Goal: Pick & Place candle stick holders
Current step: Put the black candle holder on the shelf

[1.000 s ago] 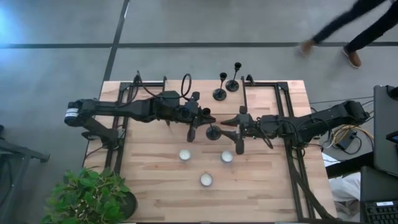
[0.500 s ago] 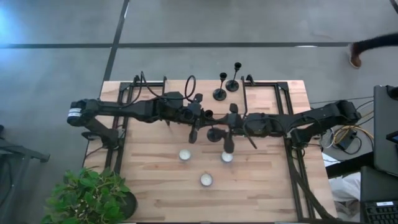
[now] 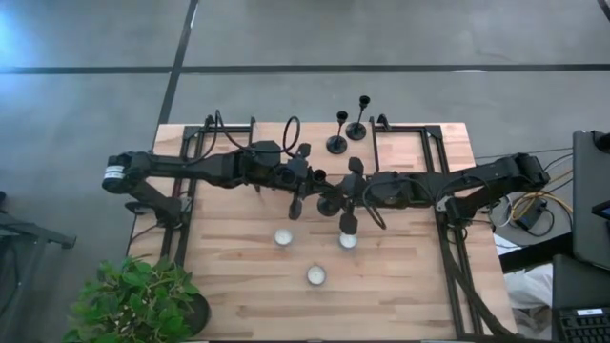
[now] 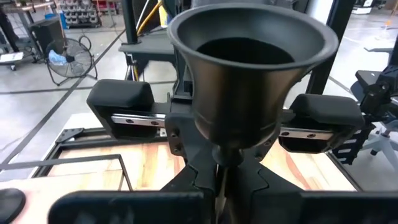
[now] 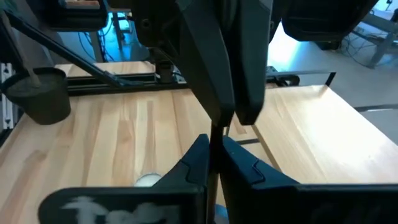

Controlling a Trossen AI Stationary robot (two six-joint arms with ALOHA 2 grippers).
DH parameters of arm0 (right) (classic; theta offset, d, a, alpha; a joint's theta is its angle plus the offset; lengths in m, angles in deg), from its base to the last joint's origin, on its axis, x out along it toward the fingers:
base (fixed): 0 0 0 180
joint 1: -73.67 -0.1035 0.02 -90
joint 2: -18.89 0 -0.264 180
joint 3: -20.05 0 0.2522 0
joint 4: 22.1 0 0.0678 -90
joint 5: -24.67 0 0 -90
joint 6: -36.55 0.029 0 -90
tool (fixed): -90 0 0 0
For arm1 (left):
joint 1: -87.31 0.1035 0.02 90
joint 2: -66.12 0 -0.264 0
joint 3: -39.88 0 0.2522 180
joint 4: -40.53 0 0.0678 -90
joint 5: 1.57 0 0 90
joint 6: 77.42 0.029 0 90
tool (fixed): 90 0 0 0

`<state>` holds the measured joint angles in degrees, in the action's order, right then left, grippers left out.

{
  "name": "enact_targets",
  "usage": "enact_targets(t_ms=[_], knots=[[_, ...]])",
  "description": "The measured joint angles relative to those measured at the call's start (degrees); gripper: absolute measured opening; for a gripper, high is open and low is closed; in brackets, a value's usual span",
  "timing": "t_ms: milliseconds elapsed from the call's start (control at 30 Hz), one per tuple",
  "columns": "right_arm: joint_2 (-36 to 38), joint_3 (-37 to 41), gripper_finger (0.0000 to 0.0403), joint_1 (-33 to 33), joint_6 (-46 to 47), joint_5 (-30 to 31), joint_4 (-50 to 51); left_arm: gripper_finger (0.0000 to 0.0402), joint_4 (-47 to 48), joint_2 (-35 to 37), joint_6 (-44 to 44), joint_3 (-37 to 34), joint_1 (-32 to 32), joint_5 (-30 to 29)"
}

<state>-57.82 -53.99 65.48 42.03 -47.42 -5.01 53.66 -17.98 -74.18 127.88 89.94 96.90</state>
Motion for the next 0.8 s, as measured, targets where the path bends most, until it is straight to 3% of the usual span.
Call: enact_targets(t_ms=[500,800], knots=[[4.38,2.19,0.0010,-0.09,-0.96,3.10,-0.69,0.0051,-1.87,0.11,-4.89,0.00,0.18,-0.48],[7.81,2.37,0.0009,-0.04,-2.10,5.10,0.31,0.0135,-1.71,1.17,-7.02,0.07,0.59,-0.32]])
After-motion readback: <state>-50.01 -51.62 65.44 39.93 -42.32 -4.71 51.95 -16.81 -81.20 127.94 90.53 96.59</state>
